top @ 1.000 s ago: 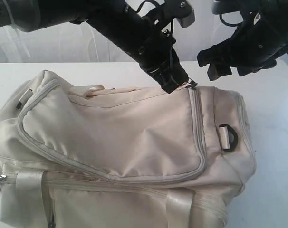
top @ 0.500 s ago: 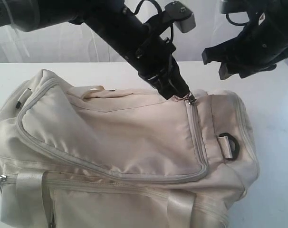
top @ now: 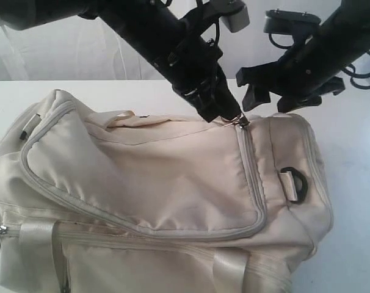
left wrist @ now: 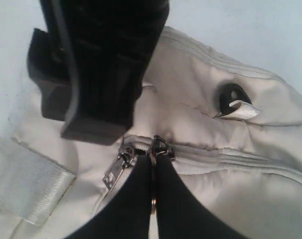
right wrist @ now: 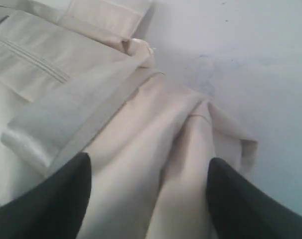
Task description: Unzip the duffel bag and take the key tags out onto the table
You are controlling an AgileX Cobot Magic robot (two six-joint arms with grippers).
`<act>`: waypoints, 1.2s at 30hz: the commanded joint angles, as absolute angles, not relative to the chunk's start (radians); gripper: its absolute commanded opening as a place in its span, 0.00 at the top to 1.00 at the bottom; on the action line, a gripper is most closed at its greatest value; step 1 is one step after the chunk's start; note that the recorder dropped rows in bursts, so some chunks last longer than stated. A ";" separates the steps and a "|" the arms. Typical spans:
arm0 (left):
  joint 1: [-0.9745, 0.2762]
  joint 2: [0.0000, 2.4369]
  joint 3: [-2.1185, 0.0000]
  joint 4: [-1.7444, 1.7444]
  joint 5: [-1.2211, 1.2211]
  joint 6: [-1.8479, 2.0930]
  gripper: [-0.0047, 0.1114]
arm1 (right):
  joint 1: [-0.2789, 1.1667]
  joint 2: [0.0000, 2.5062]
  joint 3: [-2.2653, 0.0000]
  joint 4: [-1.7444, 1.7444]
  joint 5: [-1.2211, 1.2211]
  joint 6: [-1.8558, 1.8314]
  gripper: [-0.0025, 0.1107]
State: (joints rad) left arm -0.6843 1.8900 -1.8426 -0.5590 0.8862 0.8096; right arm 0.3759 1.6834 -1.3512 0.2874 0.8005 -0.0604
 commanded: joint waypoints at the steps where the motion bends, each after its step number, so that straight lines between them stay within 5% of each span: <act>1: -0.688 1.861 -1.845 -0.619 0.977 0.797 0.96 | 0.323 1.760 -1.415 0.577 0.878 -0.289 0.43; 17: -0.688 1.861 -1.845 -0.617 0.973 0.797 0.96 | 0.209 2.013 -1.481 1.038 1.221 -0.488 0.43; 20: -0.688 1.861 -1.845 -0.612 0.971 0.797 0.96 | 0.209 2.036 -1.481 1.100 1.221 -0.488 0.59; 23: -0.688 1.861 -1.845 -0.612 0.973 0.797 0.96 | 0.208 2.052 -1.481 1.125 1.195 -0.486 0.98; 36: -0.691 1.869 -1.845 -0.624 1.082 0.733 0.96 | 0.167 2.052 -1.515 1.174 1.096 -0.483 0.98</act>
